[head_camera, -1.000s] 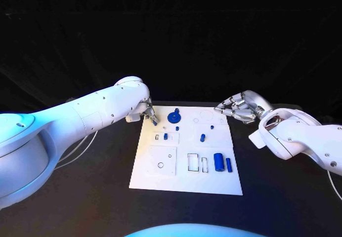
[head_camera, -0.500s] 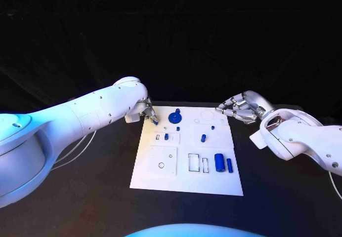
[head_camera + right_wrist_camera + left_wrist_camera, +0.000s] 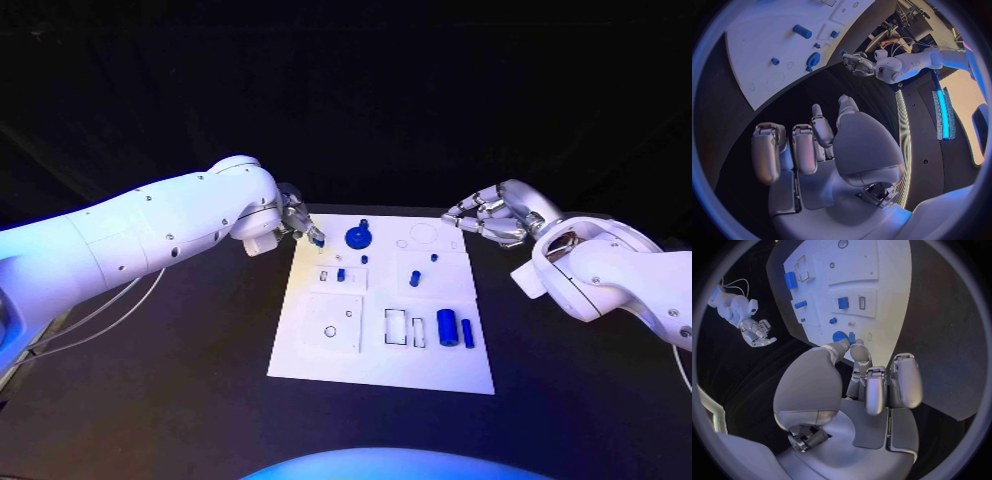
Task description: Assemble the parts on the task board
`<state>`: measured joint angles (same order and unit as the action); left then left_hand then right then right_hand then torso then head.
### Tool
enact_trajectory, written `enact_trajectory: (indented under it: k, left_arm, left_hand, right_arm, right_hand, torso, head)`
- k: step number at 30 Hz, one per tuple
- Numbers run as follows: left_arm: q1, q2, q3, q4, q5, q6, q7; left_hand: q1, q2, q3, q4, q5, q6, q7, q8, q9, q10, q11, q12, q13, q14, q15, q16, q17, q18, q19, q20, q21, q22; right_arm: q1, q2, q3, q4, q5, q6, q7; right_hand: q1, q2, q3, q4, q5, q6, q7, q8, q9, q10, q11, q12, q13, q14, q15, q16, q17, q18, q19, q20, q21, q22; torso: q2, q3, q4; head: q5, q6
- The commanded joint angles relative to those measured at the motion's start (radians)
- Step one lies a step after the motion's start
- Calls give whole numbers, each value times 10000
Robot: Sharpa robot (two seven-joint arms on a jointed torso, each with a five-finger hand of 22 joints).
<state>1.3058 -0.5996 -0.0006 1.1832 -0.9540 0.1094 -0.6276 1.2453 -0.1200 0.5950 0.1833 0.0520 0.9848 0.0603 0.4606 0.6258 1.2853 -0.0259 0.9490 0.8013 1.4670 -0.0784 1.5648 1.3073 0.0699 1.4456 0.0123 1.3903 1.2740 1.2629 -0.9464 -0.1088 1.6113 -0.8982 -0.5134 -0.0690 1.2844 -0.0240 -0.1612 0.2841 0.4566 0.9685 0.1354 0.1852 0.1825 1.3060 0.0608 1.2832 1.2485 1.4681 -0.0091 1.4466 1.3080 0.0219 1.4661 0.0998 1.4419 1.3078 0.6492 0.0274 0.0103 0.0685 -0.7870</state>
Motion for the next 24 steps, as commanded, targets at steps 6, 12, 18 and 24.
enact_trajectory:
  k: [6, 12, 18, 24]
  left_arm:
    - [-322, -758, -51, 1313, -391, -1796, 383]
    - [-697, -1023, -61, 1927, -1201, -1967, 517]
    - [-901, -979, -62, 2035, -1734, -1776, 464]
    - [-1005, -839, -63, 1967, -2072, -1600, 373]
  left_hand:
    - [-174, -159, 1660, -1546, 0, 161, -159, 132, 43, 217, -54, 171, 134, 1038, -103, 60, 2635, -77, 106, -14, 121, 116]
    - [-214, -258, 1750, -1611, -1, 207, -185, 172, 60, 317, -81, 253, 222, 1038, -130, 60, 2635, -97, 157, -34, 185, 216]
    - [-264, -333, 1800, -1643, -2, 252, -207, 203, 73, 404, -102, 333, 311, 1038, -150, 60, 2635, -102, 172, -44, 200, 237]
    - [-301, -361, 1815, -1641, -2, 272, -218, 217, 79, 424, -109, 336, 313, 1038, -156, 60, 2635, -105, 179, -46, 207, 249]
  right_arm:
    - [-7, -33, 0, 20, -69, 89, 71]
    - [-23, -37, 0, 18, -68, 96, 85]
    - [-48, -28, 0, 12, -67, 104, 91]
    - [-68, -19, 0, 9, -66, 110, 93]
  right_hand:
    - [-75, 62, -68, 19, 50, -50, 13, 57, 16, -9, -50, -6, 10, 517, -78, -52, 422, 152, 161, -78, -32, 1683]
    - [-83, 65, -74, 22, 55, -51, 13, 58, 17, -13, -50, -10, 5, 518, -78, -51, 424, 152, 161, -79, -34, 1682]
    - [-100, 72, -87, 27, 73, -52, 12, 60, 20, -15, -50, -12, 2, 518, -79, -54, 420, 153, 158, -79, -39, 1679]
    - [-112, 80, -97, 29, 93, -53, 12, 61, 23, -10, -50, -7, 8, 518, -79, -56, 419, 153, 159, -80, -39, 1680]
  torso:
    - [-35, 18, 39]
    - [-36, 0, 45]
    - [-27, 7, 23]
    - [-24, 12, 29]
  head:
    - [18, -63]
    - [50, -84]
    - [79, -92]
    - [82, -105]
